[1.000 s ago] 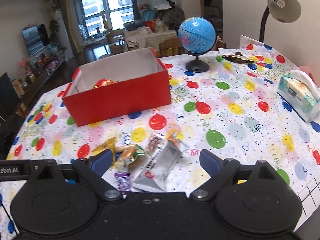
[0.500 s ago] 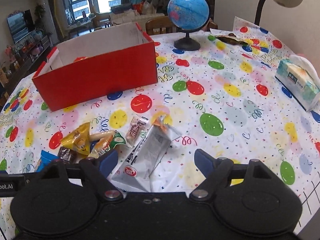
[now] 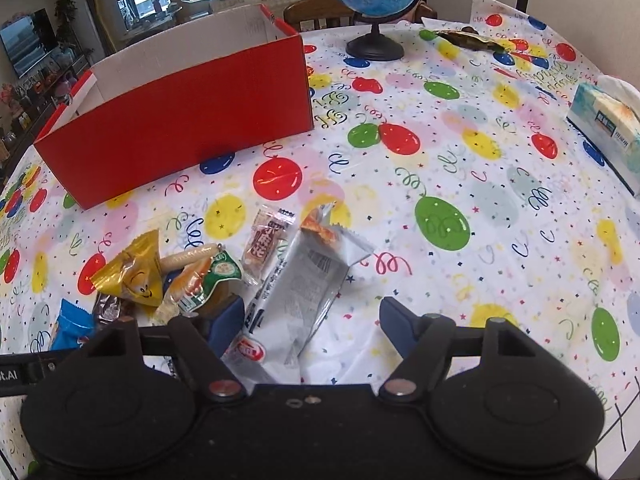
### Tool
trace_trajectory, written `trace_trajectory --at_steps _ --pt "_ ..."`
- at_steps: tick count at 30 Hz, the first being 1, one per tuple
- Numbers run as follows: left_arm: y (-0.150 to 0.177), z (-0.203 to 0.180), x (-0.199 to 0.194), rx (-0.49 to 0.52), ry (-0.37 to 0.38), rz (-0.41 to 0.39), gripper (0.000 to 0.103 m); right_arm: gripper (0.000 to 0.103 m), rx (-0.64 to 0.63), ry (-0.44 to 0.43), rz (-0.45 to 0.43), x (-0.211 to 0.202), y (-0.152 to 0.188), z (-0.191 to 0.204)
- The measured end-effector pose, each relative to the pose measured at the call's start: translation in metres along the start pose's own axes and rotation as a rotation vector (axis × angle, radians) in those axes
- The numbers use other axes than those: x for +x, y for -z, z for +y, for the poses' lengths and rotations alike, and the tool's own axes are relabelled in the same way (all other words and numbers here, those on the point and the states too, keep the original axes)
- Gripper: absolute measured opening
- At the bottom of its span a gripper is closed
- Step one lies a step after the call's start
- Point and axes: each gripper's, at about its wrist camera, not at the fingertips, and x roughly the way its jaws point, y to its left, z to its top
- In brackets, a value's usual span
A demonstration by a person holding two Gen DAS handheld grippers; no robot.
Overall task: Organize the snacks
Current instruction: 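Grasp the blue cookie packet with left gripper while right gripper grasps white-red long packet, then carry both packets over the red box and lower them inside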
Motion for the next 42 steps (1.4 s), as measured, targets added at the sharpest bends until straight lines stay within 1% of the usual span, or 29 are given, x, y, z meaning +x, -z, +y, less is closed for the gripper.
trace_trajectory --at_steps 1,4,6,7,8,10,12,14,16,18,26,30,36,42 --pt "0.000 0.000 0.001 0.000 0.006 0.003 0.101 0.072 -0.001 -0.004 0.003 0.001 0.000 0.000" --pt "0.000 -0.002 0.004 0.005 0.008 0.013 0.090 0.066 -0.004 -0.020 0.011 0.002 0.001 0.001" --pt "0.000 -0.002 0.006 0.005 0.006 0.021 0.077 0.060 -0.004 -0.030 0.013 0.002 0.000 0.001" --pt "0.000 -0.002 0.007 0.002 0.004 0.025 0.075 0.057 -0.001 -0.038 0.013 0.002 0.000 0.001" --pt "0.000 -0.001 0.007 -0.003 0.004 0.028 0.070 0.052 0.001 -0.046 0.014 0.001 0.000 0.001" --pt "0.000 0.001 0.008 -0.011 0.012 0.032 0.065 0.048 -0.005 -0.058 0.013 0.000 0.000 0.002" --pt "0.000 0.001 0.007 -0.007 0.024 0.029 0.056 0.043 -0.011 -0.071 0.012 0.000 0.000 0.003" --pt "-0.001 -0.001 0.006 0.000 0.025 0.024 0.052 0.032 -0.015 -0.087 0.012 -0.001 0.000 0.004" --pt "-0.001 -0.002 0.004 0.005 0.022 0.017 0.049 0.027 -0.013 -0.093 0.009 -0.002 0.000 0.004" --pt "0.000 -0.001 0.003 0.001 0.024 0.012 0.044 0.026 -0.014 -0.092 0.005 -0.003 0.001 0.003" --pt "0.002 0.002 -0.007 -0.011 0.024 0.002 0.043 0.022 -0.006 -0.086 -0.022 -0.015 0.005 -0.003" --pt "0.004 0.001 -0.020 -0.014 0.022 -0.017 0.043 0.022 -0.023 -0.115 -0.042 -0.030 0.005 -0.003" --pt "0.003 -0.001 -0.046 -0.023 0.027 -0.066 0.043 0.022 -0.047 -0.144 -0.102 -0.055 0.002 -0.003" --pt "-0.004 -0.007 -0.075 -0.008 0.032 -0.146 0.043 0.022 -0.076 -0.174 -0.155 -0.075 -0.008 0.002"
